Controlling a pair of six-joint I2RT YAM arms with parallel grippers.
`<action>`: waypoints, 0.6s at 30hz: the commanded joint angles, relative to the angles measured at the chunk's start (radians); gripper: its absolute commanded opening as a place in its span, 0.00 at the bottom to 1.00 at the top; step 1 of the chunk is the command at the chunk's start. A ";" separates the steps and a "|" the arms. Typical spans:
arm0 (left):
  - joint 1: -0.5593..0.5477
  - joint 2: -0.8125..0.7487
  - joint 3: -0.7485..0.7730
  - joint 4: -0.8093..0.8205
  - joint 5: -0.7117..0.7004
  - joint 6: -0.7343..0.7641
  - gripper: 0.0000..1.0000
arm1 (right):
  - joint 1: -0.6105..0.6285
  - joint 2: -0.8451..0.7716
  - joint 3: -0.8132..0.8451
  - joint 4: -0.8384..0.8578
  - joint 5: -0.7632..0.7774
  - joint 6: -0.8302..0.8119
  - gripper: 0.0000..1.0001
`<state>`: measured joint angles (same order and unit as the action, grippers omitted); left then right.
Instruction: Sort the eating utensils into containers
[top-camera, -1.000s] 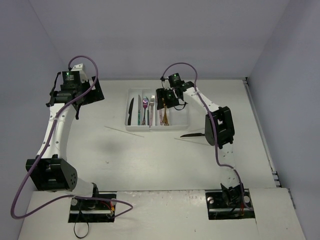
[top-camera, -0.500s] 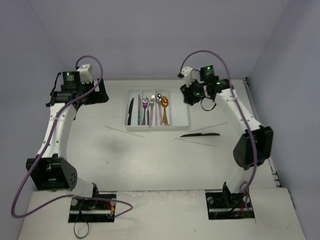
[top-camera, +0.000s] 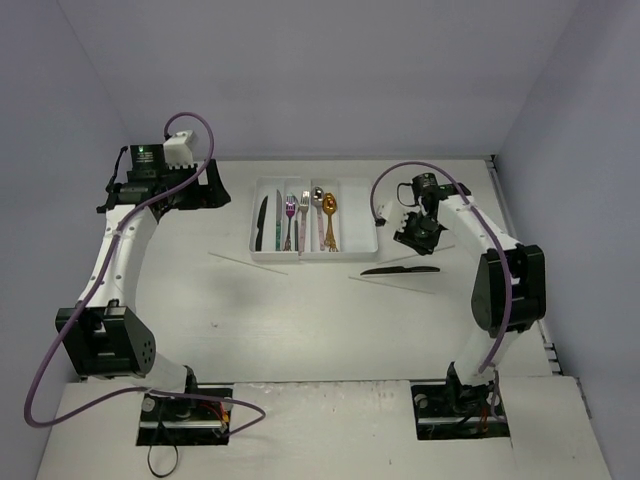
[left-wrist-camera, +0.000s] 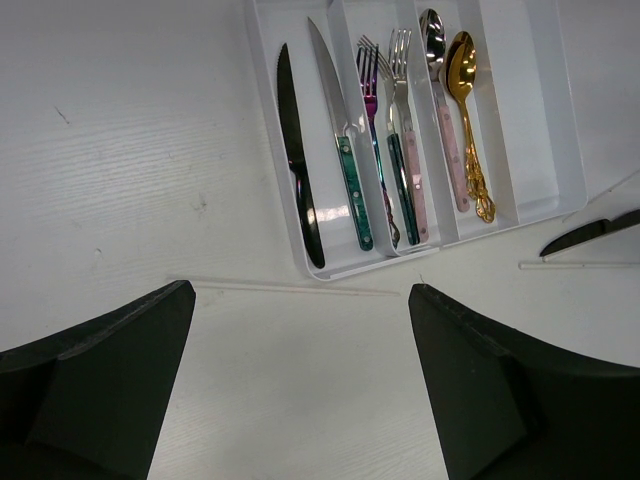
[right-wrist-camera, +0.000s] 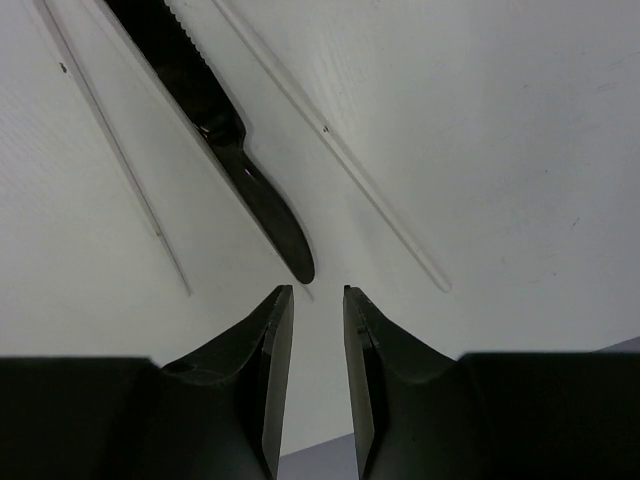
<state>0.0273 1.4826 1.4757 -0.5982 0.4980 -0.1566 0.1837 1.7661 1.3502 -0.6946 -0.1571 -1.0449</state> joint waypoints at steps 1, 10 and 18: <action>0.000 -0.024 0.045 0.069 0.020 0.008 0.87 | -0.004 0.044 0.041 0.014 0.042 -0.007 0.24; -0.001 -0.046 0.029 0.066 0.006 0.007 0.87 | 0.033 0.094 0.018 0.059 0.063 0.025 0.31; 0.001 -0.041 0.026 0.067 0.003 0.007 0.87 | 0.079 0.105 -0.007 0.072 0.056 0.050 0.34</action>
<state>0.0273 1.4822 1.4757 -0.5924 0.4969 -0.1566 0.2410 1.8759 1.3505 -0.6185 -0.1108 -1.0185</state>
